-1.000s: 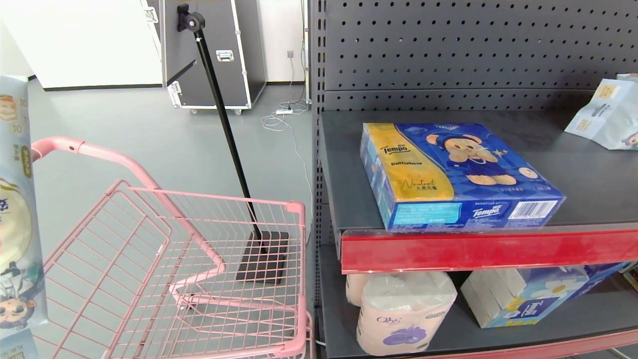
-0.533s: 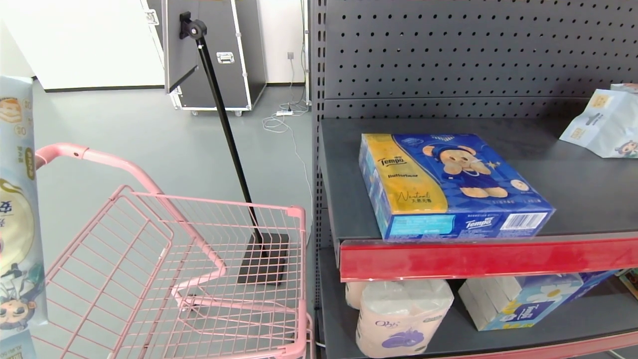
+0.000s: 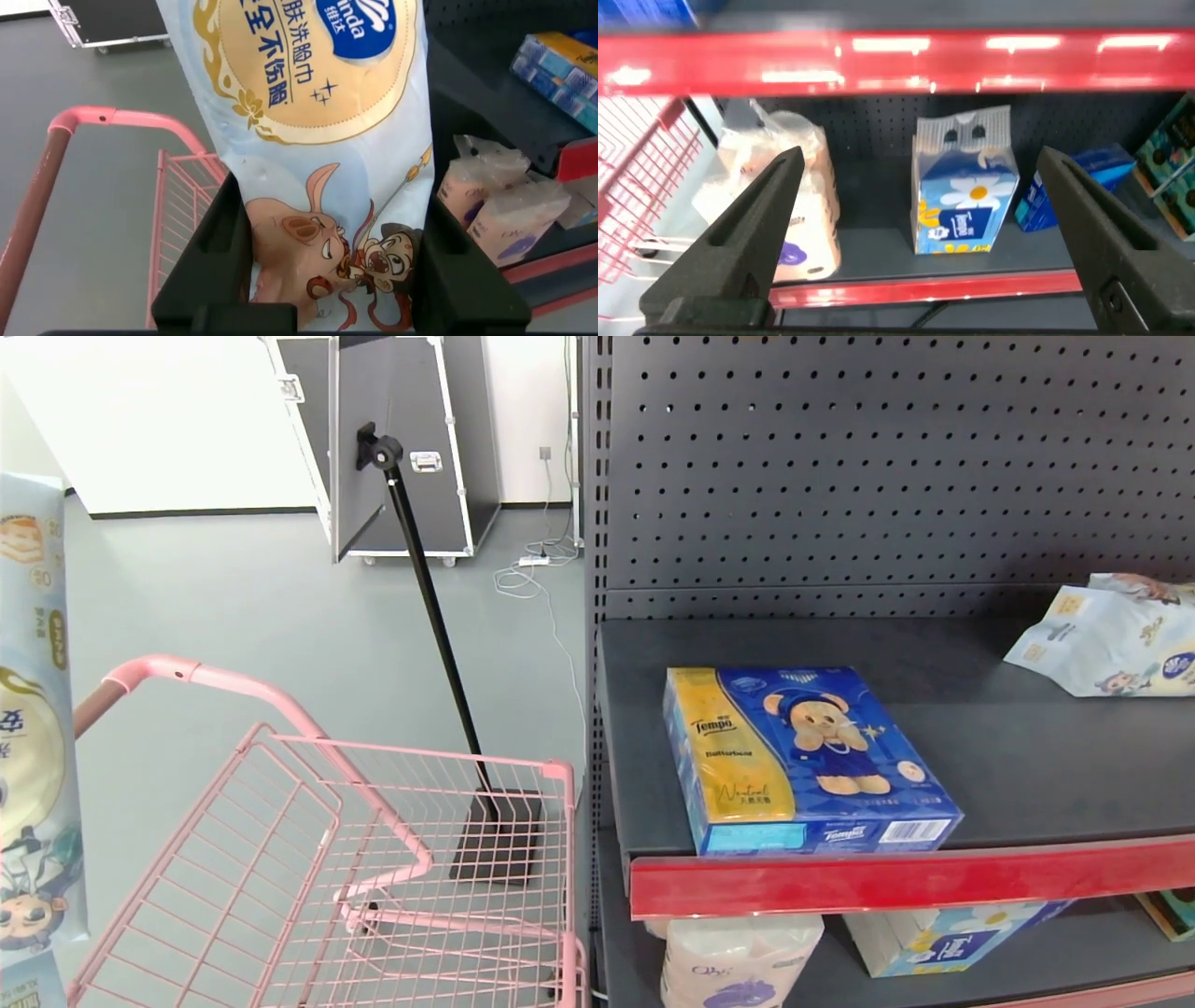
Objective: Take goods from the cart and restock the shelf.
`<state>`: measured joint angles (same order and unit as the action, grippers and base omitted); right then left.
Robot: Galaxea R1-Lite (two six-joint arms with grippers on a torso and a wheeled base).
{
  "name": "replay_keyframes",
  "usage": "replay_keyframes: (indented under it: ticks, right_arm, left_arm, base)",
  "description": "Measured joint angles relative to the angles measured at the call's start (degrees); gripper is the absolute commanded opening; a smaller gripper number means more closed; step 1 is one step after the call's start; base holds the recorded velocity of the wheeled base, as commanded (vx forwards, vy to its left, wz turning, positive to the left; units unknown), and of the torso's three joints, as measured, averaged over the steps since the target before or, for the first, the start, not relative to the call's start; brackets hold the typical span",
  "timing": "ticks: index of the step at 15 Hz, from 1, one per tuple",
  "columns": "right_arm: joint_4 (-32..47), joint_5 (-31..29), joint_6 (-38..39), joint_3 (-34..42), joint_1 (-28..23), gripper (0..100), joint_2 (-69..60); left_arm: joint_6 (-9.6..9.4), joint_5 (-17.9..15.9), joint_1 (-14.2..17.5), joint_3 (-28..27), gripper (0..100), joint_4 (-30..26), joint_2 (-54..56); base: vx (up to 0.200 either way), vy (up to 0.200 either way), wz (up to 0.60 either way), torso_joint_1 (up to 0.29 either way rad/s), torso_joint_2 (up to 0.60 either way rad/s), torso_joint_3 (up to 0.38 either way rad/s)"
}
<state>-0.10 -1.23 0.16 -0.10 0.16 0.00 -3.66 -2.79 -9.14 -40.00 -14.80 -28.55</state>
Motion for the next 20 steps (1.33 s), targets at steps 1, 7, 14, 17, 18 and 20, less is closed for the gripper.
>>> replay_keyframes:
  ticks: [1, 7, 14, 17, 18, 20]
  right_arm:
    - [0.02, 0.00, 0.00, 0.00, 0.00, 100, -0.02]
    - [-0.04, 0.00, 0.00, 0.05, 0.00, 100, 0.00]
    - [0.05, 0.01, 0.00, 0.02, -0.02, 100, 0.00]
    - [0.05, 0.01, 0.00, 0.00, -0.02, 100, -0.02]
    - [0.02, 0.04, 0.02, 0.05, -0.05, 100, 0.00]
    - [0.02, 0.01, 0.02, 0.07, -0.02, 100, 0.00]
  left_arm:
    - [0.00, 0.00, 0.00, 0.00, 0, -0.04, 0.00]
    - [-0.01, 0.00, 0.00, 0.00, 0, 0.05, 0.02]
    - [-0.39, 0.04, 0.00, 0.04, 0, -0.06, -0.02]
    - [-0.48, 0.09, 0.00, 0.10, 0, -0.13, -0.06]
    - [-0.48, 0.09, -0.04, 0.10, 0, 0.00, -0.11]
    - [-0.48, 0.06, 0.02, 0.12, 0, -0.04, -0.22]
  base:
    - [0.000, 0.000, 0.00, 0.242, -0.64, -0.393]
    - [-0.067, 0.000, 0.00, 0.167, -0.41, -0.248]
    - [-0.114, 0.000, 0.00, 0.011, -0.02, -0.011]
    - [0.000, -0.200, 0.00, 0.002, 0.00, 0.004]
    - [0.000, -0.200, 0.00, 0.007, 0.00, 0.002]
    - [0.000, -0.200, 0.00, 0.012, 0.00, 0.000]
